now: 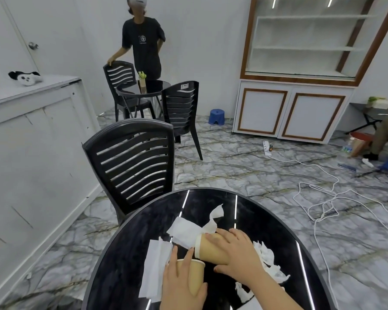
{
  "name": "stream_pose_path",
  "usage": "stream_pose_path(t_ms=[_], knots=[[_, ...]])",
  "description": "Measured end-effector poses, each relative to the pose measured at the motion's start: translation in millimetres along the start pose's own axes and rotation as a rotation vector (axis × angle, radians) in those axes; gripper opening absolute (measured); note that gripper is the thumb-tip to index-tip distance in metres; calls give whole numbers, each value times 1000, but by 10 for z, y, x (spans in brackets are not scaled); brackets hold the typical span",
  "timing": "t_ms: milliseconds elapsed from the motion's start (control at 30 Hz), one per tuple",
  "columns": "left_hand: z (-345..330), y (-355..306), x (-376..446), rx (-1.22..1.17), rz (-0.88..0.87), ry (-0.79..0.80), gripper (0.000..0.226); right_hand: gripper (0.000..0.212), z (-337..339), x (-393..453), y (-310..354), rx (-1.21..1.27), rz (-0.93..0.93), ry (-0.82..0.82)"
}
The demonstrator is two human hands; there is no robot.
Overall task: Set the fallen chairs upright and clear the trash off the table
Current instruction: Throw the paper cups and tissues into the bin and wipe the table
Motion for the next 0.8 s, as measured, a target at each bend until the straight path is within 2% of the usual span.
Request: stream_pose_path(t_ms=[233, 400, 633, 733, 800], knots=[[15, 7, -37, 0, 21, -32, 87, 91, -19, 19, 4, 46, -26, 12], [40, -14, -58, -23, 83, 4, 85, 89, 67, -35, 71, 15, -38, -11], [71, -16, -47, -14, 13, 10, 86, 79, 216, -150, 29, 101, -63, -36], [139, -46, -85, -125, 56, 96, 76, 79, 243, -245, -11, 159, -105, -68], [189, -57, -97, -203, 65, 71, 76, 79, 306, -309, 2, 195, -125, -98]])
Point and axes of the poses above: each hand's wrist, its own x-axis towards the middle knuckle, its own z-axis out of the back of the hand, y = z × x, the point moved 3 cm from there along x, towards the middle knuckle, and after that the axes turned 6 degrees about y, right-handed, at the moved point
